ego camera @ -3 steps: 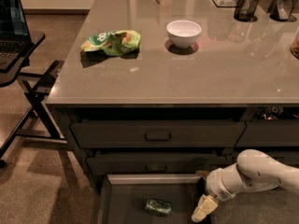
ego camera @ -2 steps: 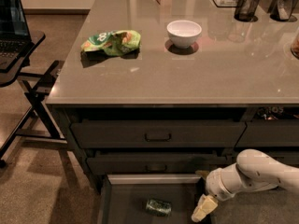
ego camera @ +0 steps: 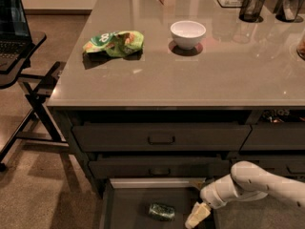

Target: Pick green can from bottom drawer and place on counter

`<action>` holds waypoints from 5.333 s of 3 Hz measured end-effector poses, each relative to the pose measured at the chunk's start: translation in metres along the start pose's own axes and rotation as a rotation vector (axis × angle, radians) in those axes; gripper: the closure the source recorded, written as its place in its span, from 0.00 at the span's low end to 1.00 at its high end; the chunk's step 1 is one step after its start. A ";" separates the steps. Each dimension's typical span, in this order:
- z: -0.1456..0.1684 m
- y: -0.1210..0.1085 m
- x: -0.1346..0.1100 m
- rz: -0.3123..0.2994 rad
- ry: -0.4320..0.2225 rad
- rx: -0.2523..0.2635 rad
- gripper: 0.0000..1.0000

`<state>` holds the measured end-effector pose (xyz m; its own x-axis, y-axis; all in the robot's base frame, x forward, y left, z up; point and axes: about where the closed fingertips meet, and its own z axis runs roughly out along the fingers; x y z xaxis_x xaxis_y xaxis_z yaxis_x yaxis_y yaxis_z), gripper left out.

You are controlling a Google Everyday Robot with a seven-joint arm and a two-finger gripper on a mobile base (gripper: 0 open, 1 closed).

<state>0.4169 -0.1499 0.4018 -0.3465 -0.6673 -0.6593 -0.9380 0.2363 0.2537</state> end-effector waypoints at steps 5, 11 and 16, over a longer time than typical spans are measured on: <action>0.090 -0.031 0.053 -0.086 -0.044 0.149 0.00; 0.226 -0.094 0.122 -0.228 -0.083 0.165 0.00; 0.236 -0.100 0.129 -0.207 -0.083 0.165 0.89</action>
Offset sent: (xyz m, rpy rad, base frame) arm -0.0026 0.0206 -0.1085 0.0642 -0.1944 0.0294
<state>0.4633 -0.0929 0.1249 -0.1408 -0.6549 -0.7425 -0.9761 0.2170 -0.0063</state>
